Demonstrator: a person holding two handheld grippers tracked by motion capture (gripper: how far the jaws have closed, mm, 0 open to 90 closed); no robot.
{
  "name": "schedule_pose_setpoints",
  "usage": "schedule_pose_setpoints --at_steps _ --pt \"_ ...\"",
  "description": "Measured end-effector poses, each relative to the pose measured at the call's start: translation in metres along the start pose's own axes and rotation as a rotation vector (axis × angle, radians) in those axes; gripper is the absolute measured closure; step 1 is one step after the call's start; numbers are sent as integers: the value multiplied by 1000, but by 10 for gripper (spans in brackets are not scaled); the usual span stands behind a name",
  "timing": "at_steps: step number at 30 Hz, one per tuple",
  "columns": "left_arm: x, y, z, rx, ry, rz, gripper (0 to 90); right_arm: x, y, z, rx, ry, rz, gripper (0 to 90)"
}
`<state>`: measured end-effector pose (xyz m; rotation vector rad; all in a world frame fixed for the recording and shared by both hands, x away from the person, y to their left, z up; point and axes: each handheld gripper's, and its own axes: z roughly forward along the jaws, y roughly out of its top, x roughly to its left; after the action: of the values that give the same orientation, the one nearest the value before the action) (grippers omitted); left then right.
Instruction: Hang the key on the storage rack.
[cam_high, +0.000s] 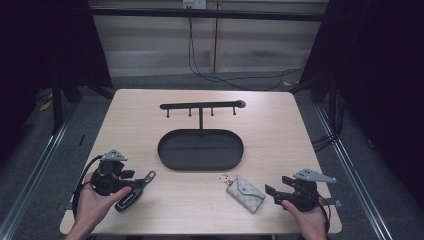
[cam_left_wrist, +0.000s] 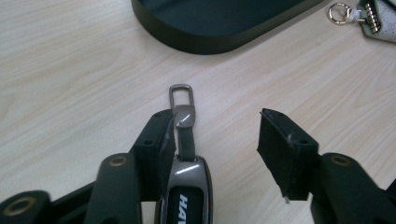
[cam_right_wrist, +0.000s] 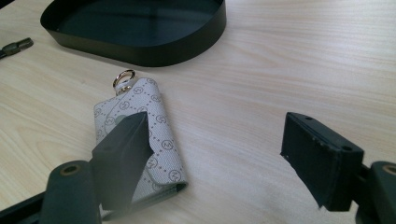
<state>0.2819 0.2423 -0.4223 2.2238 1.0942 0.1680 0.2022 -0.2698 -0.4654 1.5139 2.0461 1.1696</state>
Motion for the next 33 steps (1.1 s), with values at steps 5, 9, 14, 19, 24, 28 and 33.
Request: schedule_pose_setpoints --at_steps 5,9,14,19,24,28,33 --pt "-4 6 10 88 4 36 512 1 0 0 3 -2 -6 235" --pt "0 12 16 110 13 14 559 0 0 1 8 -7 1 234" --pt "5 19 22 150 -1 1 587 0 0 1 9 -7 3 235" --pt "10 27 28 199 -12 0 601 0 0 2 14 -7 7 240" --pt "16 29 37 220 -33 -21 597 0 0 1 13 -1 9 239" --pt "20 31 40 230 -48 -20 602 0 0 2 15 0 7 238" --pt "20 34 48 298 -27 12 657 0 0 2 16 1 8 238"
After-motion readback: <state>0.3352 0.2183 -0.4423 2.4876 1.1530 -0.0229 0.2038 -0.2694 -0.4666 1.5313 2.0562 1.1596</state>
